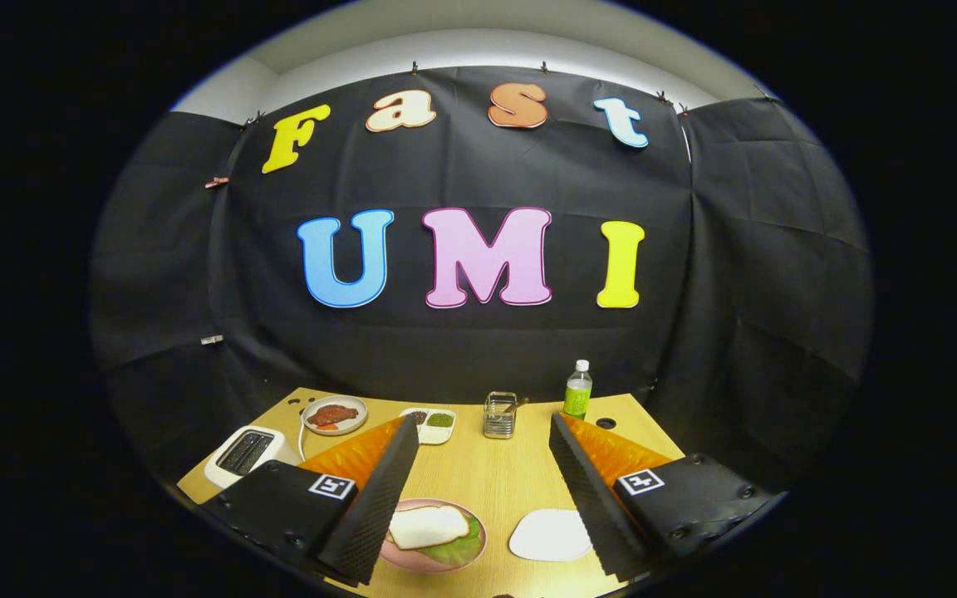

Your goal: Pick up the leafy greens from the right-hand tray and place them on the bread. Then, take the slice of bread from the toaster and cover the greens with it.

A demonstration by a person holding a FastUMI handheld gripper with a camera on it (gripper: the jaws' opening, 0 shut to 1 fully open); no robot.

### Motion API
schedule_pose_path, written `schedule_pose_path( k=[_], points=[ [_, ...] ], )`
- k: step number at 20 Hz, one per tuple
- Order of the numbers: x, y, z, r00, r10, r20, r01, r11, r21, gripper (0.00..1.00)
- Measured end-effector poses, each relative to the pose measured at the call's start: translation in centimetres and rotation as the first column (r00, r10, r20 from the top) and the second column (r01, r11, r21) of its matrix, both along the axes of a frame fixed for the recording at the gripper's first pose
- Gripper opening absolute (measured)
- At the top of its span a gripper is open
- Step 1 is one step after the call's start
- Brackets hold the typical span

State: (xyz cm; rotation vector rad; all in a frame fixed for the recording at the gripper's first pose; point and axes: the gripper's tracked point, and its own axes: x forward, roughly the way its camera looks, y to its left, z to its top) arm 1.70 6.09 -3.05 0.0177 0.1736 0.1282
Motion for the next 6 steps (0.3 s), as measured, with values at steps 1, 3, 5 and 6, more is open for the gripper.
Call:
schedule_pose_path(
  k=[1,3,5,6],
  points=[
    [0.06,-0.06,-0.01,1.0,-0.007,-0.001,0.007,1.0,0.004,0.98],
    [0.26,-0.05,-0.07,1.0,-0.015,-0.006,0.015,1.0,0.008,0.98],
    [0.47,0.09,-0.27,1.0,-0.015,-0.017,0.015,1.0,0.016,0.98],
    [0.56,0.04,-0.32,1.0,-0.017,-0.02,0.017,1.0,0.018,0.98]
  ],
)
